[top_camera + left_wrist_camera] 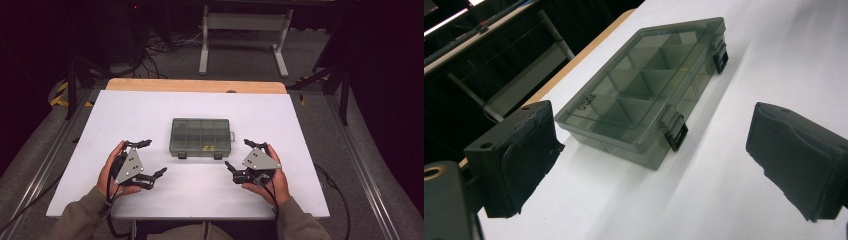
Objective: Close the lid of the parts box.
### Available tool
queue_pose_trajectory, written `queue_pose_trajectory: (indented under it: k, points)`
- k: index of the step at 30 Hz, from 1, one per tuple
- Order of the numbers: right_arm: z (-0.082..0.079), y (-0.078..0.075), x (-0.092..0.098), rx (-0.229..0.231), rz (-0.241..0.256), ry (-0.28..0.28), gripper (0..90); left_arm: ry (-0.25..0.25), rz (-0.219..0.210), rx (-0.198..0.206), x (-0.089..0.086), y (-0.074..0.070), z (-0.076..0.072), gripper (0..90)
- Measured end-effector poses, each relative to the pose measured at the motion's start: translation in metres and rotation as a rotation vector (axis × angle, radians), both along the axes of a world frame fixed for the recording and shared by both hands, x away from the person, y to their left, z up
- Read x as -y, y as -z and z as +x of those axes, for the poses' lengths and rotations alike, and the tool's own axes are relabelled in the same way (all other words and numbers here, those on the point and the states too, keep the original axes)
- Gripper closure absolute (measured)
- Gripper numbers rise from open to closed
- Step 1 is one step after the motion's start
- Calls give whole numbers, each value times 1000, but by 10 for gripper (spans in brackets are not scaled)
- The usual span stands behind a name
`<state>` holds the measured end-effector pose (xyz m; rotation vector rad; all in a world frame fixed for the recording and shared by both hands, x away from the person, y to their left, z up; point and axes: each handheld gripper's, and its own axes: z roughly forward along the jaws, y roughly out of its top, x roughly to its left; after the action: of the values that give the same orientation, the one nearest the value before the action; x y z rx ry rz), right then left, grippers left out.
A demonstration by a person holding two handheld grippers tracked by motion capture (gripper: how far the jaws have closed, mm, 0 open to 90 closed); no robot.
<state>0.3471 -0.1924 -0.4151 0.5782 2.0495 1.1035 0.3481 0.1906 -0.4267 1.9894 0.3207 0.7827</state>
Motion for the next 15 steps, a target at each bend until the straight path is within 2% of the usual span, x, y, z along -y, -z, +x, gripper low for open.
queue_pose_trajectory:
  k: [6, 15]
  points:
    - [-3, 2, 3, 8, -15, 5, 119, -21, 15, 4, -6, 5, -2, 70]
    - [-7, 8, 9, 15, -36, 16, 120, -29, 18, -14, -15, 12, -5, 71]
